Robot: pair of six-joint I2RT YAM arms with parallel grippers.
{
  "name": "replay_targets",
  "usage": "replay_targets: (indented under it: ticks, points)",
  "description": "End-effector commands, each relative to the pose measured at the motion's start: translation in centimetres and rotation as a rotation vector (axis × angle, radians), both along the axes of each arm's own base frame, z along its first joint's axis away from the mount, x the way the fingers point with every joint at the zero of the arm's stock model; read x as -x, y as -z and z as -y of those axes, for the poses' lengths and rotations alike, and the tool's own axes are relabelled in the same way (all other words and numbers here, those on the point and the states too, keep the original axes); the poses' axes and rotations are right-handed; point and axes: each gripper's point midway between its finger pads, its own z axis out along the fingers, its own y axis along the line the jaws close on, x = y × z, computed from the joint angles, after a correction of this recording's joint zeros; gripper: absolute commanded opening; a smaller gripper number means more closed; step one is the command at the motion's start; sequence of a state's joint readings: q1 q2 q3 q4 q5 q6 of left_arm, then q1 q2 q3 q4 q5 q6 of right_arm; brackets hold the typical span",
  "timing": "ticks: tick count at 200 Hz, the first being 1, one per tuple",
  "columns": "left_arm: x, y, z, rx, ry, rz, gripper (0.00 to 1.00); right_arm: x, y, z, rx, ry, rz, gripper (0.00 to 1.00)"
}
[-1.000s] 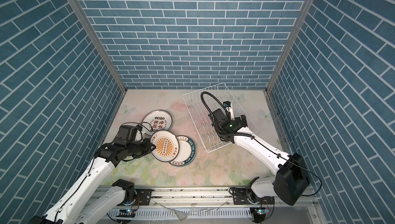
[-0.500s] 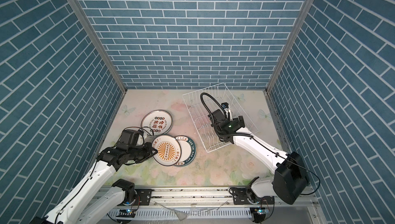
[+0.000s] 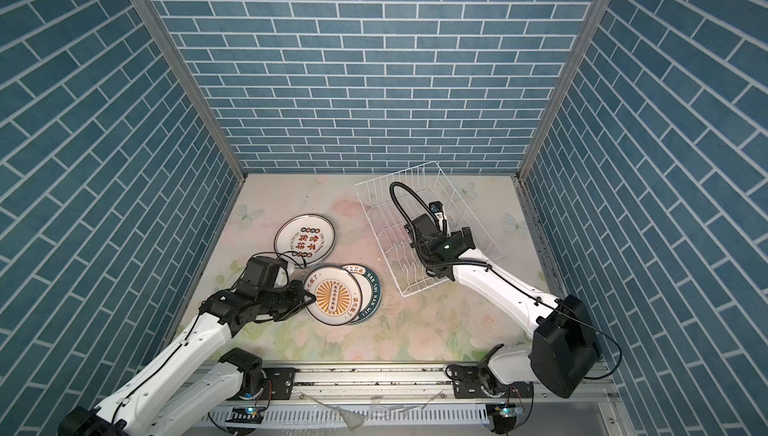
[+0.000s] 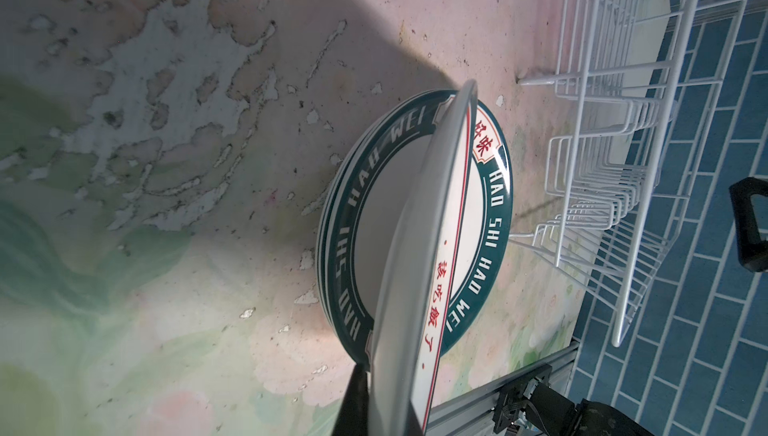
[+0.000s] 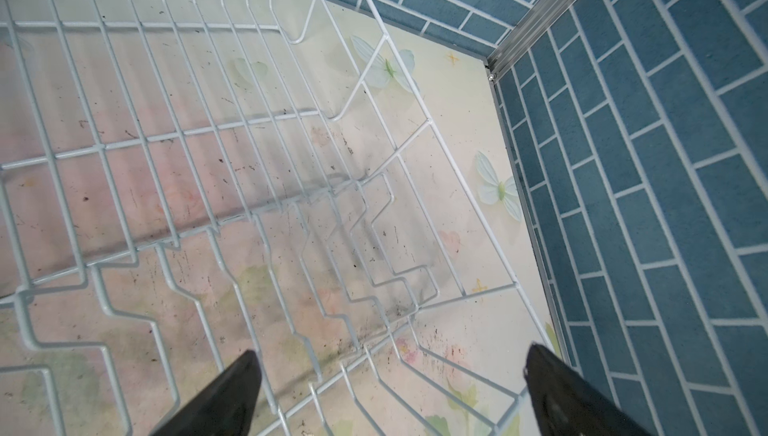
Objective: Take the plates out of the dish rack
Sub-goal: 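Lower the orange-sunburst plate onto the green-rimmed plate stack and open the left gripper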
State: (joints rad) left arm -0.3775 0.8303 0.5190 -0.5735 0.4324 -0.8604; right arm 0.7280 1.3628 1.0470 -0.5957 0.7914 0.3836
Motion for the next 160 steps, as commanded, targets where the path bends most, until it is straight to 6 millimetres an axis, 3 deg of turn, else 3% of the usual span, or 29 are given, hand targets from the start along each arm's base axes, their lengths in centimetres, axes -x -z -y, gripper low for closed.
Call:
replay_targets:
  ticks: [1, 57, 101, 160]
  points:
    - [-0.2, 0.4, 0.6, 0.012, -0.007, 0.002, 0.00, 0.6, 0.4, 0.3, 0.012, -0.021, -0.012, 0.99]
    - [0.0, 2.0, 1.0, 0.016, -0.017, -0.032, 0.00, 0.5, 0.6, 0.2, 0.014, -0.026, -0.021, 0.99]
    - [0.2, 2.3, 0.9, -0.002, -0.011, -0.045, 0.16, 0.5, 0.8, 0.0, 0.009, -0.032, -0.027, 0.99]
    - [0.5, 3.0, 0.5, -0.036, -0.008, -0.066, 0.20, 0.6, 0.9, 0.1, 0.012, -0.033, -0.032, 0.99]
